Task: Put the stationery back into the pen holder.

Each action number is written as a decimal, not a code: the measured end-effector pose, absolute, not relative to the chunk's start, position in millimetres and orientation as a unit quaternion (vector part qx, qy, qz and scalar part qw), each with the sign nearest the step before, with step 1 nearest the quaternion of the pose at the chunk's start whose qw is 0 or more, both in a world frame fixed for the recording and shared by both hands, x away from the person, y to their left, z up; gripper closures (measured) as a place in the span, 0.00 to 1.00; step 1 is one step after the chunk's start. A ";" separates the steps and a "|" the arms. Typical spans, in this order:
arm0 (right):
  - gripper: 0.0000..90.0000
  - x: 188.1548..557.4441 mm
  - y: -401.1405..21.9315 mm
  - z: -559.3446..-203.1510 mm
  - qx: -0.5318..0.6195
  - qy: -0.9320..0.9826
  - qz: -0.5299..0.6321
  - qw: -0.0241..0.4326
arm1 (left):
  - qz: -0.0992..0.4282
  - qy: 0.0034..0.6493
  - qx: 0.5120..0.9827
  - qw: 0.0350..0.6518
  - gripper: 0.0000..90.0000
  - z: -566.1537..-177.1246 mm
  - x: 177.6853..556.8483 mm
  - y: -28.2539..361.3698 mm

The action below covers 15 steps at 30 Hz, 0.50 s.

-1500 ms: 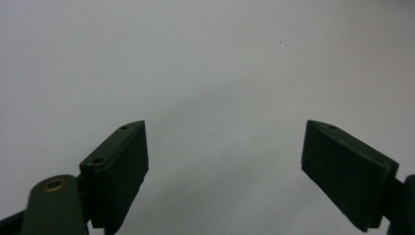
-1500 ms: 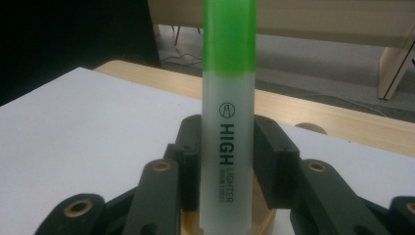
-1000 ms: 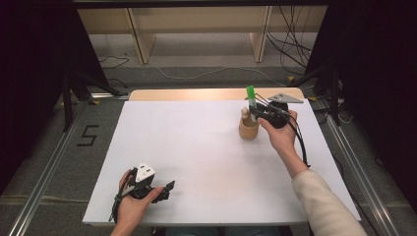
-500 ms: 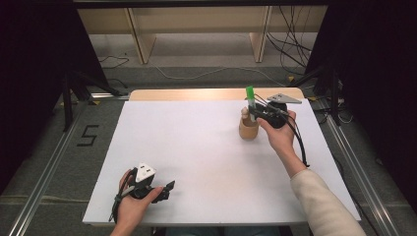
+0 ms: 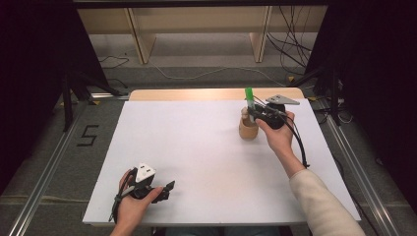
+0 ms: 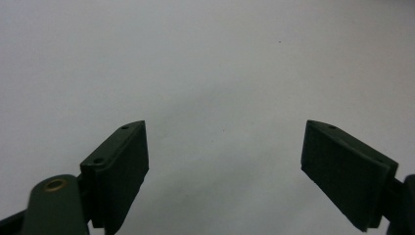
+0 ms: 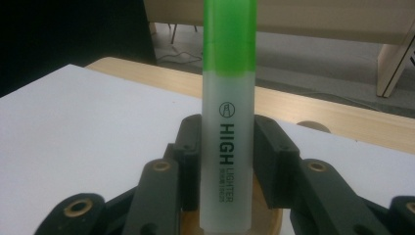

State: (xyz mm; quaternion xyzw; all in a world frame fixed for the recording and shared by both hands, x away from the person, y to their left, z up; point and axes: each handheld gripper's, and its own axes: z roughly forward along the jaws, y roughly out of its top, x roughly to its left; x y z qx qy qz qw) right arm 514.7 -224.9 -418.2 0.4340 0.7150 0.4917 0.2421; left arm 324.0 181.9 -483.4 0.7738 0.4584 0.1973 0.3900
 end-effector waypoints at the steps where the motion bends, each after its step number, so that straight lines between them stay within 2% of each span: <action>1: 0.74 514.7 -224.9 -418.2 0.434 0.715 0.492 0.242 | 0.197 0.458 0.774 0.390 0.20 -483.4 324.1 182.0; 15: 0.74 514.2 -223.9 -421.9 0.434 0.717 0.488 0.243 | 0.198 0.458 0.774 0.390 0.20 -483.5 324.1 182.0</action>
